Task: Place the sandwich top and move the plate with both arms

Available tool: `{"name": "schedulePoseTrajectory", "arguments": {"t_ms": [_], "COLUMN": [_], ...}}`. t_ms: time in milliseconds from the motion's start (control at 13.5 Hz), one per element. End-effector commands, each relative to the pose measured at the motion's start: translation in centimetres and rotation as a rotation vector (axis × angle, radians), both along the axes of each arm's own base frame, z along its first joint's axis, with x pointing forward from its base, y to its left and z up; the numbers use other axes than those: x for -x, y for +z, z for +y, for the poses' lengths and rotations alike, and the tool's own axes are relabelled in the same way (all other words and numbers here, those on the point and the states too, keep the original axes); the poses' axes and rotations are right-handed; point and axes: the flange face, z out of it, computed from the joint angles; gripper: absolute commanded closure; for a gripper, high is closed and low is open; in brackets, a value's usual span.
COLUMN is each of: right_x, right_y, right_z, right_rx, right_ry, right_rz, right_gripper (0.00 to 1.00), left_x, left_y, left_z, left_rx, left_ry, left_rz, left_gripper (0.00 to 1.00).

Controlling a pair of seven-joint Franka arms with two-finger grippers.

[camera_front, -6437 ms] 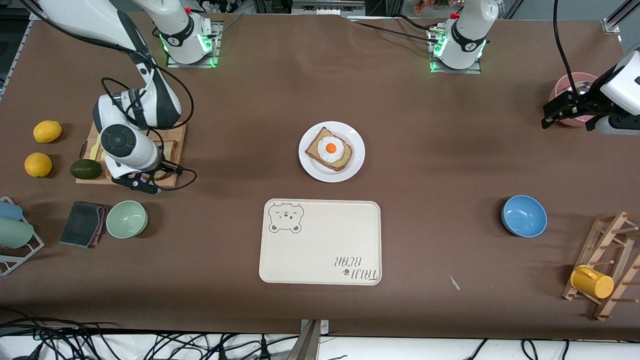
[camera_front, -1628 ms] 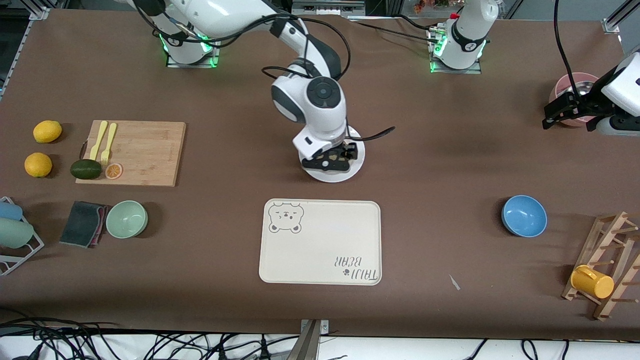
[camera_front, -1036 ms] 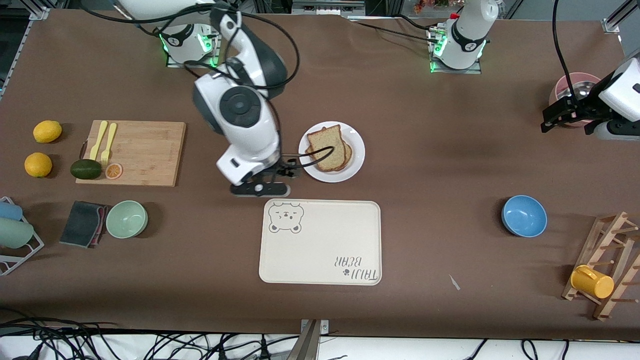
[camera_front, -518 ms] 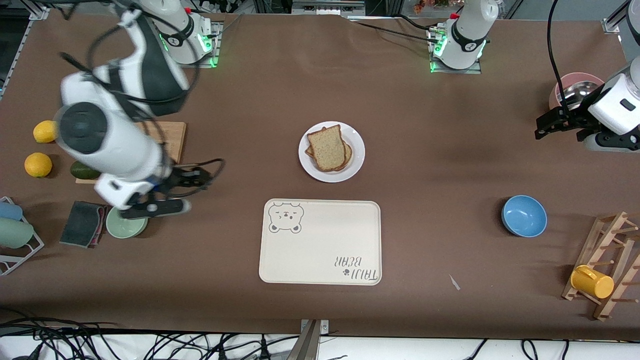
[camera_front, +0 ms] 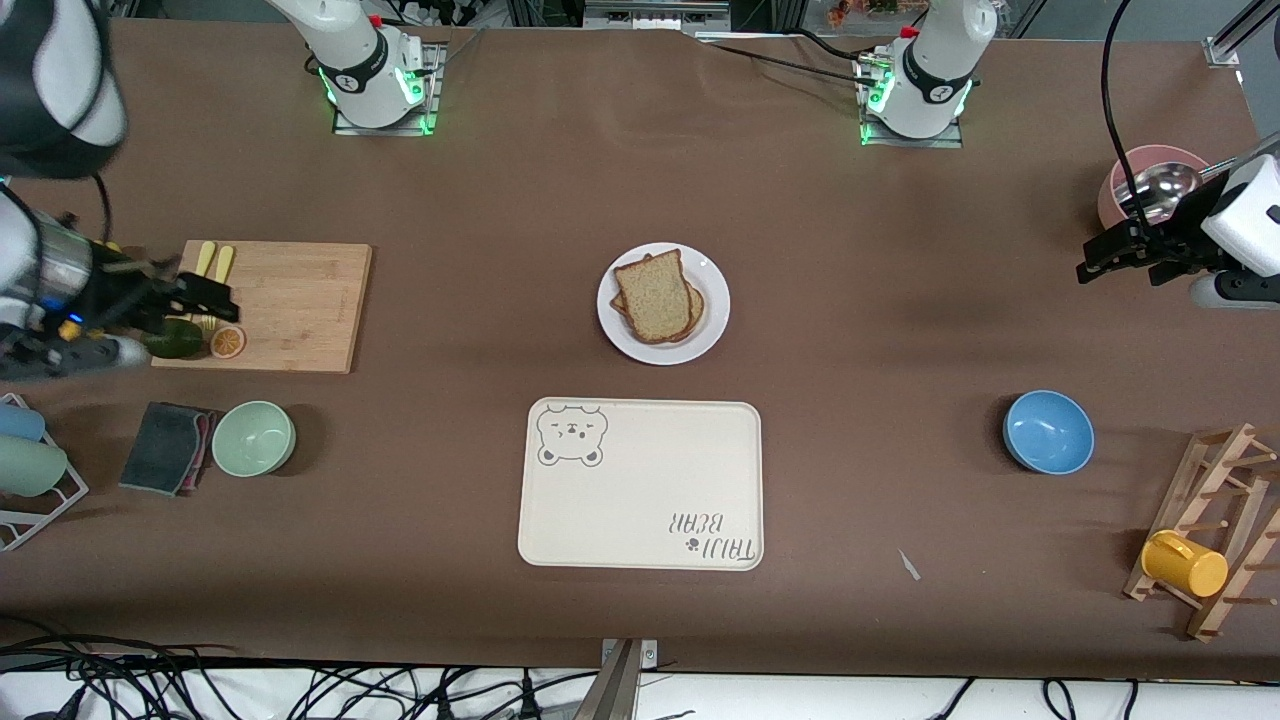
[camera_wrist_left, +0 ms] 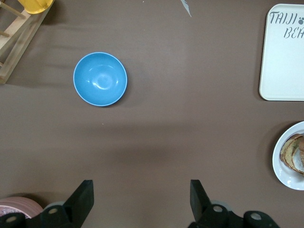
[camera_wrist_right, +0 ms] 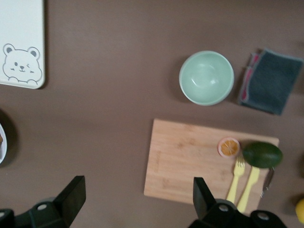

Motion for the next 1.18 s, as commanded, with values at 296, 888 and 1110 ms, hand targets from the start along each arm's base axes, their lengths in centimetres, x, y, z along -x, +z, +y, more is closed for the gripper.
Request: {"name": "schedulePoseTrajectory", "arguments": {"t_ms": [296, 888, 1110], "right_x": [4.8, 6.1, 6.2], "right_y": [4.0, 4.7, 5.0], "right_z": [-5.4, -5.3, -5.2], "right_rx": [0.013, 0.059, 0.060], "right_ry": [-0.076, -0.070, -0.068], "right_rz": [-0.049, -0.032, -0.036], "right_gripper": [0.00, 0.00, 0.00], "left_x": [2.0, 5.1, 6.2], "left_y": [-6.2, -15.8, -19.4], "left_z": [-1.4, -1.1, 1.1], "left_rx": [0.055, 0.257, 0.482], "left_ry": [0.015, 0.117, 0.084], "left_rz": [-0.009, -0.007, -0.079], "left_gripper": [0.10, 0.01, 0.01]}}
